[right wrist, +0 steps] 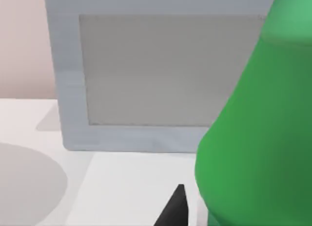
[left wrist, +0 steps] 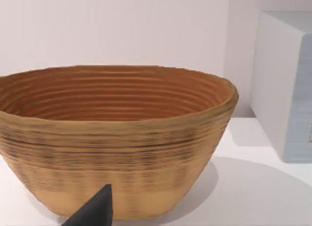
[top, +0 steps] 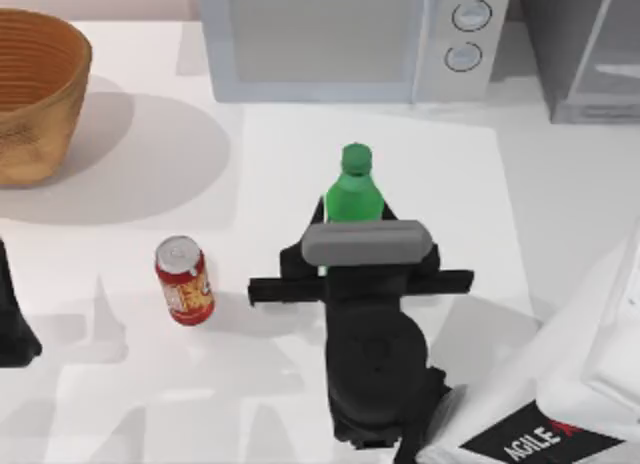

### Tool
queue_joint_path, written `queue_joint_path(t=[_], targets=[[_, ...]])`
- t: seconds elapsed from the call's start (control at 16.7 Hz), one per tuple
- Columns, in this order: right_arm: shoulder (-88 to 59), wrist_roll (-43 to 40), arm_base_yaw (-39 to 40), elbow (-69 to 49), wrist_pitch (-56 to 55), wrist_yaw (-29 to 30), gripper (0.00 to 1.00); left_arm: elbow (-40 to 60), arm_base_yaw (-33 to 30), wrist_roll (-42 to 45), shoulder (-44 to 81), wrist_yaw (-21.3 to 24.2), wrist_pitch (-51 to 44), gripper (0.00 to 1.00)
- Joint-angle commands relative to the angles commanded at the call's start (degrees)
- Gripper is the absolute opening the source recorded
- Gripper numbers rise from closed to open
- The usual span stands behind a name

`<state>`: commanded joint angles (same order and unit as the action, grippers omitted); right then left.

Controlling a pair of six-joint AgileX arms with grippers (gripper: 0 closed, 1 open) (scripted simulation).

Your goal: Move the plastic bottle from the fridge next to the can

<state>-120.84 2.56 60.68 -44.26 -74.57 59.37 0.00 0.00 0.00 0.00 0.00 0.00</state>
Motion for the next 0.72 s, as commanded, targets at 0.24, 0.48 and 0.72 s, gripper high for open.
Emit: queue_joint_path(t=[0.24,0.48,0.72], targets=[[0.0,0.0,0.0,0.0,0.0,0.0,0.83,0.0,0.0,0.0,0.0,0.0,0.0,1.00],[0.0,0.0,0.0,0.0,0.0,0.0,1.00,0.0,0.0,0.0,0.0,0.0,0.0,1.00],[0.0,0.0,0.0,0.0,0.0,0.0,1.00,0.0,0.0,0.0,0.0,0.0,0.0,1.00]])
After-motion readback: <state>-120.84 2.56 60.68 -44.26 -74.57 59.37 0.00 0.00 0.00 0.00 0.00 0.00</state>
